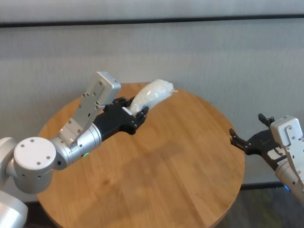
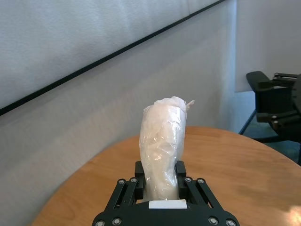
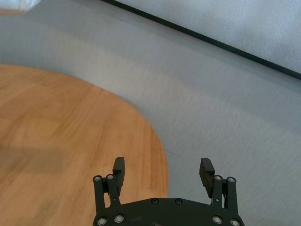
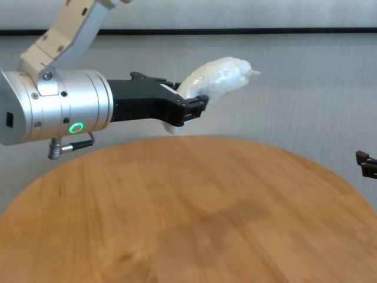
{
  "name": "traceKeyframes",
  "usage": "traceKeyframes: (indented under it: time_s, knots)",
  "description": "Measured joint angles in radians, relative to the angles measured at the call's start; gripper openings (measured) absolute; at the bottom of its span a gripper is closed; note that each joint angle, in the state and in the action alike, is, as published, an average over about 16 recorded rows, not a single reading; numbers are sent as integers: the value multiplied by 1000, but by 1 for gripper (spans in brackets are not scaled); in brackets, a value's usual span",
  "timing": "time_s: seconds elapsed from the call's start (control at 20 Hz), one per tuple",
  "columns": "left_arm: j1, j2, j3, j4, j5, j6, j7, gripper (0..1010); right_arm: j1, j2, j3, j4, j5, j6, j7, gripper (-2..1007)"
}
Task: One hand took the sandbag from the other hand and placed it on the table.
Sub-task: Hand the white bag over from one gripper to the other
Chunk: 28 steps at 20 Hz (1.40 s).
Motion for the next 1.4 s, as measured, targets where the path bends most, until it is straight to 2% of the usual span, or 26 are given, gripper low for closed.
traceKeyframes:
  time_s: [0.5,0.9,1.4]
  knots:
    - [-5,15,22,-10,-10,4,-3,412,0,0,0,0,0,0,0,1001]
    - [-8,15,24,-5,-9,15,4,412,0,0,0,0,0,0,0,1000]
    - [-8,14,22,-4,-9,14,3,412,0,0,0,0,0,0,0,1001]
